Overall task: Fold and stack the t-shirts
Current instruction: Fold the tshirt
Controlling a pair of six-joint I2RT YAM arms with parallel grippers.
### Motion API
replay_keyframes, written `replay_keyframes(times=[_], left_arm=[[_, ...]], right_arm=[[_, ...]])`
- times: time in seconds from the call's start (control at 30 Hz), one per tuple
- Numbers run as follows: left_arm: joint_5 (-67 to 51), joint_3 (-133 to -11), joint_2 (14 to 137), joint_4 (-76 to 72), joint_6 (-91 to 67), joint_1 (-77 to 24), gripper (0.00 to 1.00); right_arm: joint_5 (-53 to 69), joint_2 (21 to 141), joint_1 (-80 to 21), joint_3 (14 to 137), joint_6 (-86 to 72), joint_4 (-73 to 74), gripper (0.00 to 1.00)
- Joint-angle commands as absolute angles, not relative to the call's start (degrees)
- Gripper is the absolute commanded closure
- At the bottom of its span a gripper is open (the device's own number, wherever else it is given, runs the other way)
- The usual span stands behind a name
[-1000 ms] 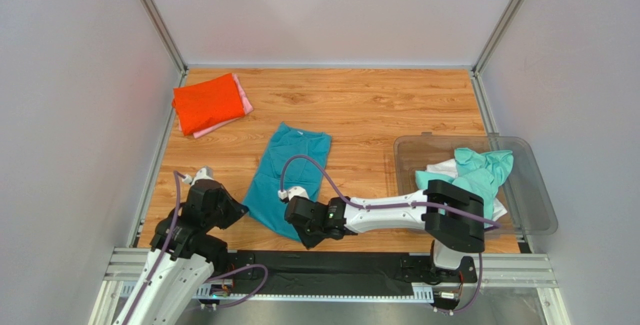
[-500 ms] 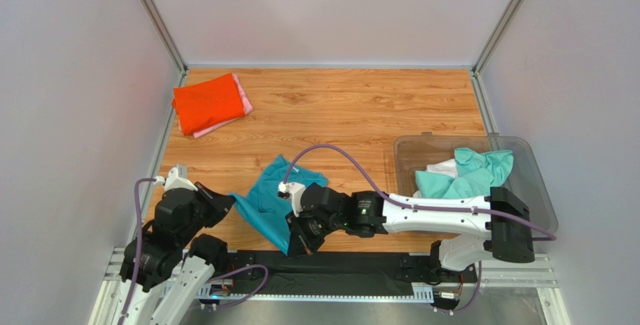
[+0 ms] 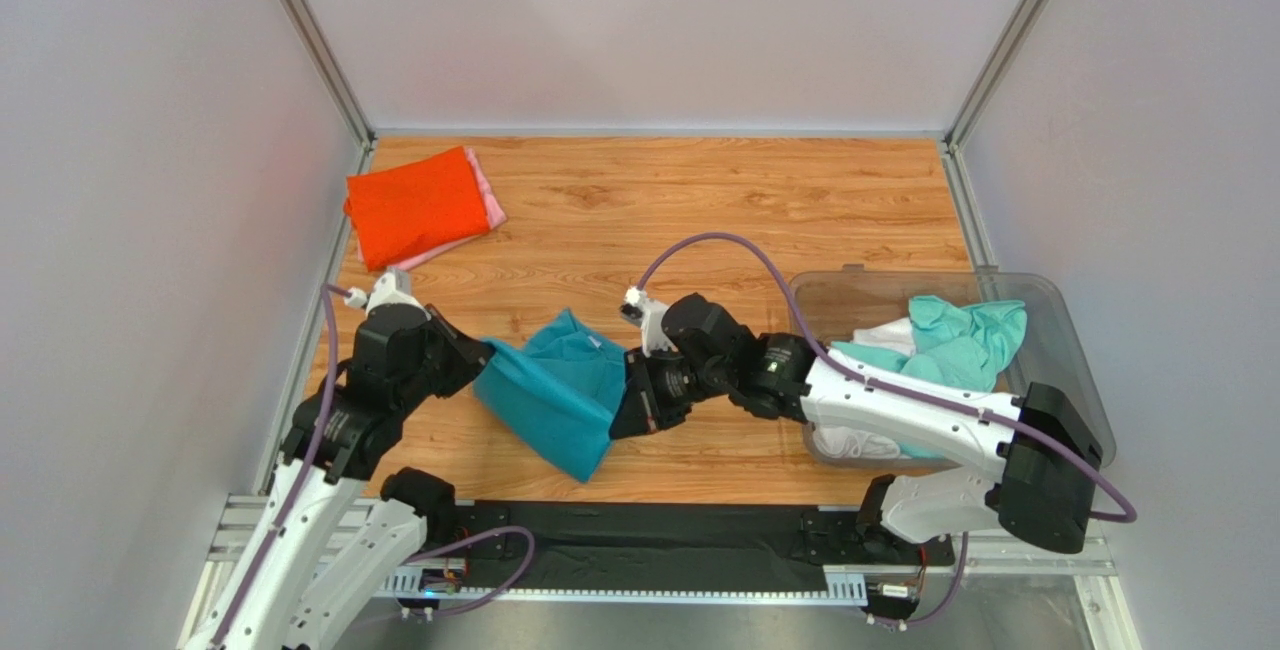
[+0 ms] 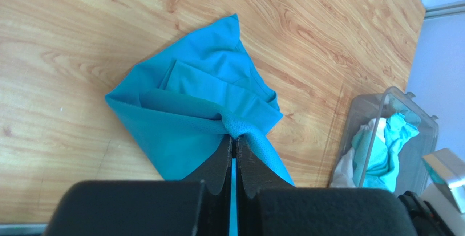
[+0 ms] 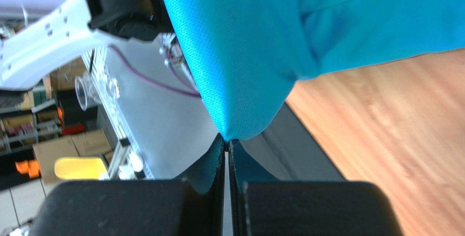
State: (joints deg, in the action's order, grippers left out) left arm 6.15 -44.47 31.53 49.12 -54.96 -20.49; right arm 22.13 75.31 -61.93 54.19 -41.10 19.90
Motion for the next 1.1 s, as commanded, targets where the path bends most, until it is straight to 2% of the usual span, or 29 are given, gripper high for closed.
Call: replay_keyframes(times=[0.0,0.27,0.53,0.73,0.93,1.0,1.03,1.07], left_arm=[[7.21,-46.14,35.67,40.44,-52.39,-20.21,1.00],[9.58,-47.98,49.73,32.79,-50.98,-20.21,1.00],[11.33,-52.64,66.94,29.10,-49.75,-20.21,1.00],[10.73,-57.99,78.72,27.25,-47.82,-20.21,0.96],[8.18,-61.34,86.92,26.20,-45.88,-20.13,0.89],[6.16,-61.17,87.36,24.09,-44.74,-20.13,0.69],[5.63,-61.08,87.19,23.56,-44.30,-20.21,0.44],[5.19,-61.26,87.01,23.38,-43.86,-20.13,0.35]], right_arm=[[24.78,72.86,-57.23,53.44,-40.00,18.72,1.00],[28.65,76.46,-46.78,54.32,-37.27,18.72,0.99],[29.36,86.12,-40.26,58.35,-34.81,18.46,0.99],[29.26,93.51,-37.01,61.78,-33.93,18.54,0.98],[27.43,98.78,-34.99,64.51,-33.75,19.34,0.91],[25.76,99.75,-34.46,65.73,-33.66,20.73,0.82],[25.23,99.84,-34.02,66.26,-32.70,21.35,0.75],[24.62,99.58,-33.93,66.79,-32.26,21.97,0.65]])
